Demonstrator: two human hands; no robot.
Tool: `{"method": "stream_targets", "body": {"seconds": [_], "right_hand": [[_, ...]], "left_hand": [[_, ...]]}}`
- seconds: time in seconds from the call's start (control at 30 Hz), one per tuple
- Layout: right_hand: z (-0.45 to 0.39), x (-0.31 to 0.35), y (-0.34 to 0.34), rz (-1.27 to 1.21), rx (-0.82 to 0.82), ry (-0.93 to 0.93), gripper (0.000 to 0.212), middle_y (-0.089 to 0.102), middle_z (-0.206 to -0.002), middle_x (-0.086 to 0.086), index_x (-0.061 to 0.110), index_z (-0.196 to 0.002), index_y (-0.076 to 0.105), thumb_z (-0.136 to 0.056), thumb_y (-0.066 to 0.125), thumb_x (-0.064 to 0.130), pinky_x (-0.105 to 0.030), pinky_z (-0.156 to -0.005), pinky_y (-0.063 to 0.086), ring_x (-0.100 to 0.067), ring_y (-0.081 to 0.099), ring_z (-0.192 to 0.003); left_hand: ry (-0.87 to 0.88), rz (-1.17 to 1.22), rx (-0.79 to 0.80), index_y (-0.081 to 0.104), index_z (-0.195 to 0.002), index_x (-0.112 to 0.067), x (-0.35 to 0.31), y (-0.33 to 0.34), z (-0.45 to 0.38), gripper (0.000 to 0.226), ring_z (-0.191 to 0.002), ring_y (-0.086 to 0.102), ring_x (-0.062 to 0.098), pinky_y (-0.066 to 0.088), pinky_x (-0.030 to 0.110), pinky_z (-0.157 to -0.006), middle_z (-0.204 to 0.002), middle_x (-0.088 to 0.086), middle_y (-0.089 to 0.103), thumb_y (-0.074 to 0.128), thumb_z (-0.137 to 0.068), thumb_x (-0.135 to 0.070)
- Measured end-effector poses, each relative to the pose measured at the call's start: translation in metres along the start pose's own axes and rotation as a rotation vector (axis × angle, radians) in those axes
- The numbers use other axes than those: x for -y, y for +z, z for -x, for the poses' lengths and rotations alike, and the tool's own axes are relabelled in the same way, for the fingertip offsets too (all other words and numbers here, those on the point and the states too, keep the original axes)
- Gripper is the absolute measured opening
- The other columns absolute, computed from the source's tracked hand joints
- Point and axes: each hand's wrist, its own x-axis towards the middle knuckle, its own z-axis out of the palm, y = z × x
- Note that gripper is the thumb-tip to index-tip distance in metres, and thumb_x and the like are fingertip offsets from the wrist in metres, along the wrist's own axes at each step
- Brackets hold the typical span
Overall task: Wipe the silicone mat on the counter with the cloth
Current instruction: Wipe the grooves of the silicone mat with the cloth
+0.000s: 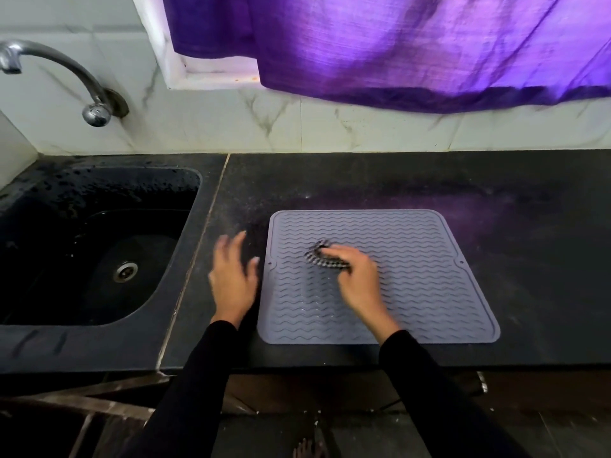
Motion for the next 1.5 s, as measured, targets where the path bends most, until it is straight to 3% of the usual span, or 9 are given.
{"method": "stream_targets", "body": {"seconds": [0.17,0.33,0.57,0.73,0.83,0.9,1.07,1.33,1.5], "right_hand": [[0.026,0.000,0.033,0.580,0.184,-0.443,0.044,0.064,-0.122,0.008,0.037,-0.100,0.071,-0.079,0.040,0.014,-0.036,-0.092,0.047,-0.022,0.060,-0.110],[0.027,-0.013,0.035,0.658,0.250,-0.410,0.050,0.059,-0.131,0.000,0.033,-0.112,0.066,-0.071,0.068,0.005,-0.047,-0.101,0.041,-0.032,0.055,-0.118],[0.036,-0.011,0.014,0.661,0.347,-0.420,0.053,0.032,-0.152,-0.001,0.032,-0.135,0.046,-0.090,0.046,0.004,-0.042,-0.115,0.019,-0.028,0.030,-0.139],[0.042,0.006,-0.027,0.734,0.372,-0.090,0.047,0.050,-0.138,0.001,0.033,-0.129,0.052,-0.091,0.045,0.008,-0.034,-0.096,0.041,-0.023,0.047,-0.124],[0.027,0.013,-0.039,0.266,0.231,0.261,0.040,0.067,-0.096,0.001,0.028,-0.115,0.065,-0.089,0.045,0.005,-0.026,-0.063,0.046,-0.023,0.064,-0.086],[0.024,0.015,-0.032,0.016,0.124,0.292,0.043,0.070,-0.105,-0.001,0.028,-0.117,0.064,-0.088,0.046,0.002,-0.023,-0.060,0.045,-0.021,0.065,-0.082],[0.063,0.014,0.010,0.469,0.338,-0.194,0.059,0.034,-0.150,0.003,0.030,-0.135,0.045,-0.086,0.048,-0.002,-0.033,-0.113,0.026,-0.021,0.035,-0.136],[0.073,-0.012,0.006,0.650,0.341,-0.438,0.057,0.043,-0.146,0.001,0.032,-0.127,0.055,-0.079,0.058,0.003,-0.042,-0.109,0.031,-0.025,0.040,-0.134],[0.054,-0.002,-0.022,0.651,0.455,-0.175,0.054,0.044,-0.143,0.014,0.041,-0.122,0.057,-0.085,0.047,0.003,-0.036,-0.100,0.041,-0.015,0.045,-0.128]], "left_hand": [[0.277,-0.343,0.335,0.027,-0.145,-0.022,0.002,0.022,0.017,0.069,-0.144,0.012,0.024,0.010,0.046,-0.115,-0.155,0.007,0.018,0.002,-0.086,-0.049],[0.247,-0.424,0.353,0.013,-0.148,-0.016,0.001,0.026,0.025,0.076,-0.145,0.008,0.019,0.002,0.045,-0.116,-0.157,0.004,0.011,-0.009,-0.082,-0.046],[0.200,-0.421,0.342,0.011,-0.149,-0.018,-0.002,0.026,0.027,0.079,-0.145,0.005,0.016,0.000,0.046,-0.115,-0.157,0.000,0.010,-0.011,-0.078,-0.046],[0.195,-0.402,0.352,0.012,-0.148,-0.019,0.000,0.025,0.026,0.081,-0.145,0.004,0.013,-0.002,0.044,-0.116,-0.157,-0.001,0.009,-0.012,-0.077,-0.047],[0.191,-0.377,0.335,0.015,-0.148,-0.019,0.000,0.024,0.025,0.080,-0.145,0.007,0.014,0.000,0.044,-0.115,-0.157,-0.001,0.013,-0.010,-0.077,-0.047],[0.188,-0.375,0.331,0.016,-0.148,-0.020,0.000,0.024,0.026,0.080,-0.144,0.007,0.014,0.000,0.044,-0.115,-0.157,-0.001,0.013,-0.010,-0.077,-0.048],[0.187,-0.373,0.321,0.018,-0.147,-0.021,0.001,0.025,0.025,0.079,-0.144,0.008,0.013,0.001,0.044,-0.115,-0.156,-0.002,0.014,-0.008,-0.078,-0.048],[0.180,-0.346,0.323,0.021,-0.147,-0.021,0.002,0.025,0.026,0.070,-0.144,0.010,0.014,0.002,0.045,-0.116,-0.156,-0.001,0.017,0.003,-0.084,-0.046],[0.175,-0.357,0.330,0.017,-0.147,-0.022,0.000,0.024,0.027,0.080,-0.144,0.008,0.014,0.001,0.044,-0.116,-0.156,-0.001,0.015,-0.008,-0.077,-0.050]]}}
